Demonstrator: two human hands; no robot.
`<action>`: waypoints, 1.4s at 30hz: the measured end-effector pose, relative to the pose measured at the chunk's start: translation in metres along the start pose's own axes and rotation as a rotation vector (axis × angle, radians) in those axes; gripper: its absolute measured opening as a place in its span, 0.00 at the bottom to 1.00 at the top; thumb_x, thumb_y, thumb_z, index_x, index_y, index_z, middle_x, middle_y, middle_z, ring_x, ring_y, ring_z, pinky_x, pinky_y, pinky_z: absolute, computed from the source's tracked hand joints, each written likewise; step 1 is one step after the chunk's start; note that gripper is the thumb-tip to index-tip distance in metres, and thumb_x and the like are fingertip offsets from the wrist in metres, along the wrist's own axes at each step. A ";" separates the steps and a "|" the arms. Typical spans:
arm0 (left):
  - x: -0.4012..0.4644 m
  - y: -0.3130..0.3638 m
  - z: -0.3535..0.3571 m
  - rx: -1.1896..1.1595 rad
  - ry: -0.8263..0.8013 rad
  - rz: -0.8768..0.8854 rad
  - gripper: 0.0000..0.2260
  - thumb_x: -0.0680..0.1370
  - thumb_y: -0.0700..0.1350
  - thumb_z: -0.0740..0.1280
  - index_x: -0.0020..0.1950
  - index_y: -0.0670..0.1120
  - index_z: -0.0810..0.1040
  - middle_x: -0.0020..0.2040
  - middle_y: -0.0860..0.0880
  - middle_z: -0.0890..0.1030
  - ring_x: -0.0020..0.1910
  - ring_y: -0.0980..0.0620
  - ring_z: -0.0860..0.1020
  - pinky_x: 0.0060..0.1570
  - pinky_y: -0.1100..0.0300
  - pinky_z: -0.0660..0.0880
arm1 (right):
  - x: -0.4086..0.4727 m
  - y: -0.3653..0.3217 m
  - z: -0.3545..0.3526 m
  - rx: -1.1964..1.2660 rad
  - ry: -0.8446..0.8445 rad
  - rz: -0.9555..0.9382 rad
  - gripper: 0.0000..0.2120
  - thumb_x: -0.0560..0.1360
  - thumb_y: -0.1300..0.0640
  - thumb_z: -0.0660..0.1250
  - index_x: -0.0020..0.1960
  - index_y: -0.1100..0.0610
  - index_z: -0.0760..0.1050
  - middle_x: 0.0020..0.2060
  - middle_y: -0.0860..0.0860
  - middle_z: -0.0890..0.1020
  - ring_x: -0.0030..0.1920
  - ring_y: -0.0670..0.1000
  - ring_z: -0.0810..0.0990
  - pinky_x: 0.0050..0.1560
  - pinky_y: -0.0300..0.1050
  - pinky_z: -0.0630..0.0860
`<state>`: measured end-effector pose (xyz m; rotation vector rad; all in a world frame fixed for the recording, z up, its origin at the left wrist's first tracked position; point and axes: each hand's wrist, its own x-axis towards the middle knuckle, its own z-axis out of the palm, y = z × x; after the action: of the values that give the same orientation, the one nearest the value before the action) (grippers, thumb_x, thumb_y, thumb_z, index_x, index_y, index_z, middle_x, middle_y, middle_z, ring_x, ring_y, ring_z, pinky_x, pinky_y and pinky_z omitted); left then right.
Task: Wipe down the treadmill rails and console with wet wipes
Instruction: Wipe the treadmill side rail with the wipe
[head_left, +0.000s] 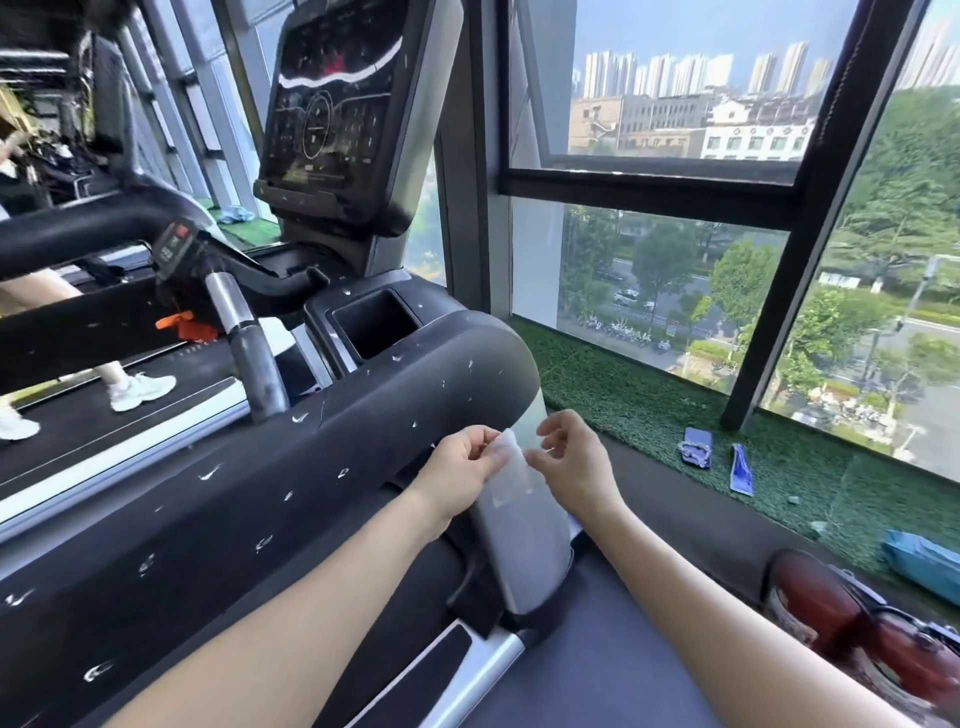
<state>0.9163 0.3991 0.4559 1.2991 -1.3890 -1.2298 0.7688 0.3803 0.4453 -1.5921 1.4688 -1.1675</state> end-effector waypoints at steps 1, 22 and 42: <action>0.003 0.001 0.002 -0.020 0.007 -0.005 0.09 0.77 0.51 0.67 0.48 0.45 0.80 0.43 0.47 0.78 0.43 0.52 0.73 0.50 0.57 0.70 | -0.001 -0.001 0.001 0.039 -0.032 -0.036 0.07 0.74 0.60 0.68 0.40 0.52 0.73 0.33 0.46 0.74 0.32 0.45 0.71 0.39 0.42 0.69; 0.049 0.004 -0.008 0.048 0.284 -0.147 0.05 0.78 0.45 0.67 0.46 0.44 0.79 0.45 0.43 0.82 0.45 0.46 0.79 0.58 0.44 0.76 | 0.032 0.011 0.051 0.042 0.046 -0.244 0.03 0.77 0.58 0.64 0.48 0.56 0.76 0.44 0.50 0.76 0.40 0.46 0.74 0.44 0.44 0.74; 0.097 0.003 -0.150 1.438 0.010 0.810 0.11 0.76 0.42 0.57 0.53 0.45 0.77 0.51 0.51 0.72 0.50 0.49 0.70 0.51 0.57 0.71 | 0.116 -0.010 0.150 0.252 0.261 -0.046 0.06 0.77 0.65 0.59 0.48 0.59 0.75 0.41 0.48 0.73 0.45 0.55 0.75 0.49 0.43 0.69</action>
<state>1.0531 0.2865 0.4781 1.2338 -2.5402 0.5144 0.9069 0.2532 0.4171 -1.3468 1.3831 -1.5681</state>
